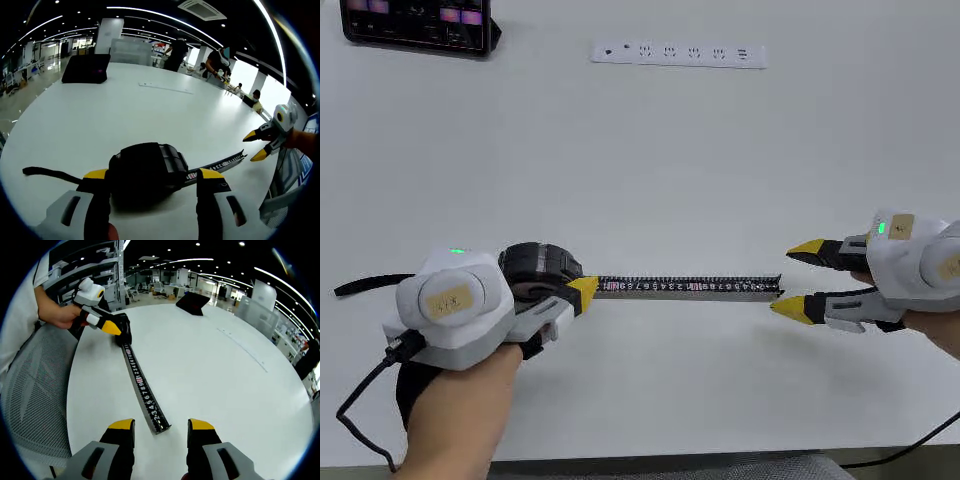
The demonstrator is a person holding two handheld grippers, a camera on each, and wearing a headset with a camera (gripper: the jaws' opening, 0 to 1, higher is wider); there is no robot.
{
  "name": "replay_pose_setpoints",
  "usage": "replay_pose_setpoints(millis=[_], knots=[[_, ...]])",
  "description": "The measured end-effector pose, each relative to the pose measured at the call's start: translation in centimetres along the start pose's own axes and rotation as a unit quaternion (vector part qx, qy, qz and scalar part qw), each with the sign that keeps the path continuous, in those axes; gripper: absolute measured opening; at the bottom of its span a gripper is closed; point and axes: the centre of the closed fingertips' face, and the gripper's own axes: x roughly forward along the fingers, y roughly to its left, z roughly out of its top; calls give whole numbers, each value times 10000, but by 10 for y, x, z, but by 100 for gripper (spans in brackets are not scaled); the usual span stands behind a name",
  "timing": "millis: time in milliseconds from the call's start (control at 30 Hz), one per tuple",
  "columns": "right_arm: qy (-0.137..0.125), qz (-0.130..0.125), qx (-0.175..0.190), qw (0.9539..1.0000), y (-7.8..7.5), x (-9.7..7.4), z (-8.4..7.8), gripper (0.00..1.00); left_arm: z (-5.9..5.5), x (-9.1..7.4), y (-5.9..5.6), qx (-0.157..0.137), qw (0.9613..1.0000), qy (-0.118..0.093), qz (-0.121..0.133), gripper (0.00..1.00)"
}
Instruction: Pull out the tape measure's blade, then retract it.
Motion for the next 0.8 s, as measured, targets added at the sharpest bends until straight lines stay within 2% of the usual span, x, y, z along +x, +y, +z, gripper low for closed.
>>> replay_pose_setpoints(millis=[467,800], knots=[[36,71,-51,10000,-2,5,-1,37,-1,4,5,-55,9998,50,188,61],[106,155,-186,9997,0,6,-4,32,-1,5,6,-104,9998,38,185,61]])
